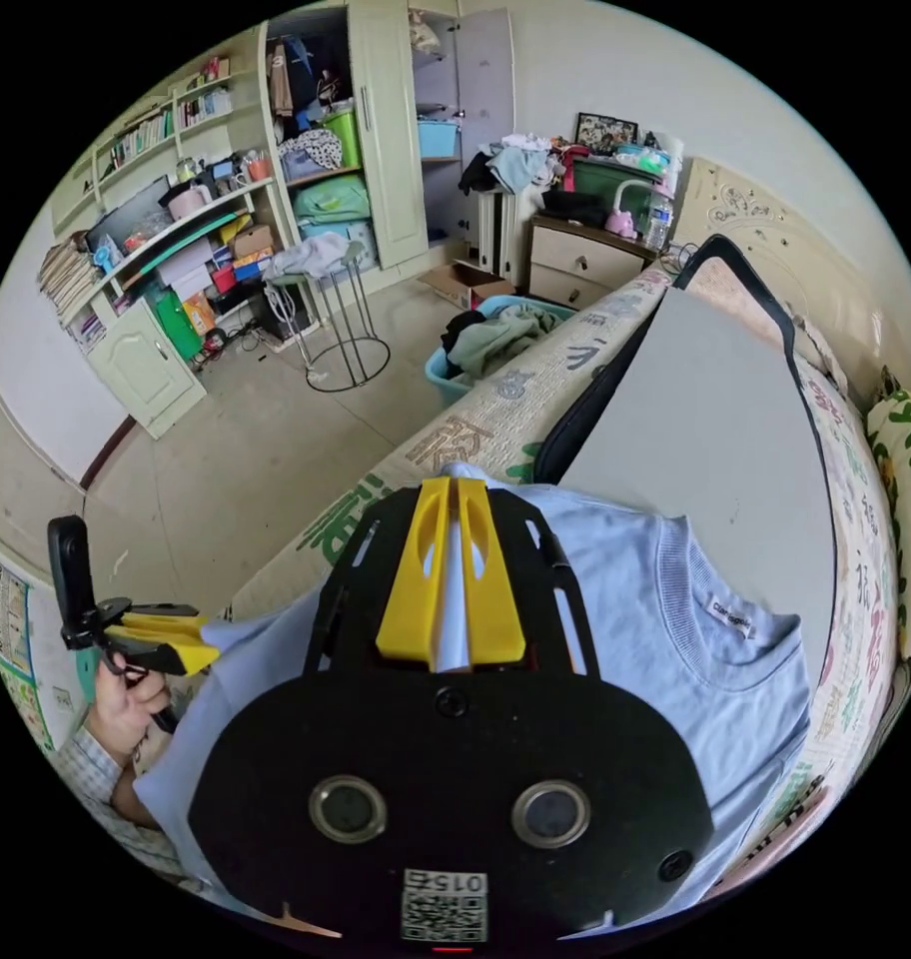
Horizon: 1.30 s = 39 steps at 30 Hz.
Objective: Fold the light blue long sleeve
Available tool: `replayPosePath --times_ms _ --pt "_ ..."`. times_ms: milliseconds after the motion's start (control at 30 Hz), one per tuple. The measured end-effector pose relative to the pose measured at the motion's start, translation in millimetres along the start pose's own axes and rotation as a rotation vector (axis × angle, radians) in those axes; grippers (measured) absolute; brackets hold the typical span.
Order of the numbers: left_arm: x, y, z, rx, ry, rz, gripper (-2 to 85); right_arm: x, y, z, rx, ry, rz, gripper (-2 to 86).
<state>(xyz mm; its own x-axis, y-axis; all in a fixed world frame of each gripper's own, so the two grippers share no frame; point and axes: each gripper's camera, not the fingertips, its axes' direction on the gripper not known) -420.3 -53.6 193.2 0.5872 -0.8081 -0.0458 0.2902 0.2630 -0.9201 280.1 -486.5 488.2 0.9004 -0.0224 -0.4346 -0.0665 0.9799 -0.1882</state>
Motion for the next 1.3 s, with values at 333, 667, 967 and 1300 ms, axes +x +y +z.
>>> replayPosePath --times_ms 333,667,967,1300 --pt "-21.3 4.0 2.4 -0.004 0.143 -0.094 4.2 35.2 107.1 -120.9 -0.035 -0.160 0.005 4.1" --pt "21.5 11.4 -23.2 -0.044 -0.062 0.034 6.8 27.4 395.3 -237.7 -0.025 -0.261 0.129 6.2" --pt "36.6 -5.6 37.2 -0.075 -0.175 -0.116 8.3 7.1 424.7 -234.8 -0.059 -0.327 0.095 5.4" --pt "-7.0 12.2 37.4 -0.007 0.019 -0.252 0.7 35.9 442.8 -298.3 0.064 -0.024 0.169 0.4"
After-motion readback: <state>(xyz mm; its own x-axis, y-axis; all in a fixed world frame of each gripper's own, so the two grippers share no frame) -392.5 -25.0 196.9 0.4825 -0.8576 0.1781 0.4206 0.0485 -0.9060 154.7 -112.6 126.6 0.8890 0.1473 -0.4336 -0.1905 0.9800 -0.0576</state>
